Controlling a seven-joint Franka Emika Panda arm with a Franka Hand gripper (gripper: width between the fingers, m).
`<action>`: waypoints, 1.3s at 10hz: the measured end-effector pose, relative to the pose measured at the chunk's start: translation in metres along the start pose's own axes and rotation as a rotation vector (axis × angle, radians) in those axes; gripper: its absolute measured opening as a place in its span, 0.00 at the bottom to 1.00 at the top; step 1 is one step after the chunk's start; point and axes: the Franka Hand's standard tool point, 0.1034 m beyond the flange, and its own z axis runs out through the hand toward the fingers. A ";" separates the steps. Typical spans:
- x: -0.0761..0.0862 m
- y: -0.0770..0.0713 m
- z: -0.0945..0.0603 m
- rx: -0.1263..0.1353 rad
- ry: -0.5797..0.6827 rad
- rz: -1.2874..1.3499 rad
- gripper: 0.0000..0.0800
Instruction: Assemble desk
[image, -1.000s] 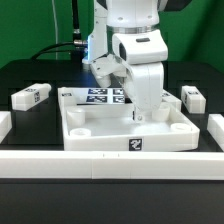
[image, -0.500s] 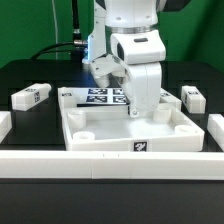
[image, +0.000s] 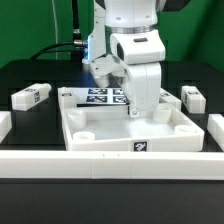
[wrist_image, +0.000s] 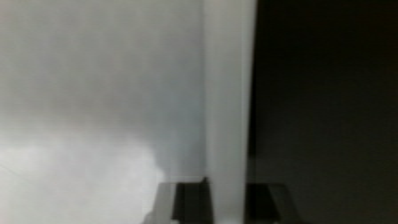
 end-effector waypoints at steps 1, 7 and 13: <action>0.001 0.001 0.000 0.000 0.000 0.020 0.08; 0.029 0.033 0.001 -0.029 0.011 0.182 0.08; 0.047 0.052 0.001 -0.001 0.020 0.210 0.08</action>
Offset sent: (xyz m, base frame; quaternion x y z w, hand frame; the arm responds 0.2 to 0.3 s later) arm 0.0263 0.0213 -0.0032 -0.0072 -0.0152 0.0789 0.9967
